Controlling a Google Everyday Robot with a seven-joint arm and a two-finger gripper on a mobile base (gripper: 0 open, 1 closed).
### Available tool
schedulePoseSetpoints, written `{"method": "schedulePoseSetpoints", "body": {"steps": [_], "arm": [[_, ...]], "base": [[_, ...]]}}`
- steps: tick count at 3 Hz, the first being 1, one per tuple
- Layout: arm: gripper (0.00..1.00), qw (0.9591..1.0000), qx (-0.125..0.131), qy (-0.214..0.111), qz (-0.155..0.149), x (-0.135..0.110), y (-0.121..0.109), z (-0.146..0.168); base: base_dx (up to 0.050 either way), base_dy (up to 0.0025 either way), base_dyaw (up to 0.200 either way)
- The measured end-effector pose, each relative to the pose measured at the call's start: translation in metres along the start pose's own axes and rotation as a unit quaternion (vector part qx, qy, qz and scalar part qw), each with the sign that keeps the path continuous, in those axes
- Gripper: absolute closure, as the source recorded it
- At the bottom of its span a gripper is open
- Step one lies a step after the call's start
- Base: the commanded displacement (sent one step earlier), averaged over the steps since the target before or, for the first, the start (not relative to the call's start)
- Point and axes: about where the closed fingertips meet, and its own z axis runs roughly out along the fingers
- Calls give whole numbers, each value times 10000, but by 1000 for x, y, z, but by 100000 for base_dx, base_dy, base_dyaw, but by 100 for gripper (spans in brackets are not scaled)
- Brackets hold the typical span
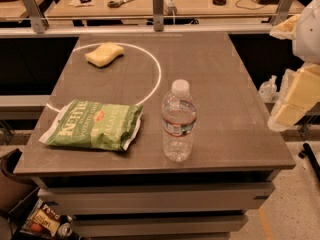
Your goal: Move water bottle near sponge
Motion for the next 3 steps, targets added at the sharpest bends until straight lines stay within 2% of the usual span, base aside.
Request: {"method": "schedulePoseSetpoints", "body": {"steps": [1,2,3], "arm": [[0,9990,-83,-437,28,-10,7,12],[0,9955,-153,-927,109,-18,17,25],[0,9889,-240,-1454,178,-28,25,38]], "base": [[0,0,0],[0,0,0],[0,0,0]]}}
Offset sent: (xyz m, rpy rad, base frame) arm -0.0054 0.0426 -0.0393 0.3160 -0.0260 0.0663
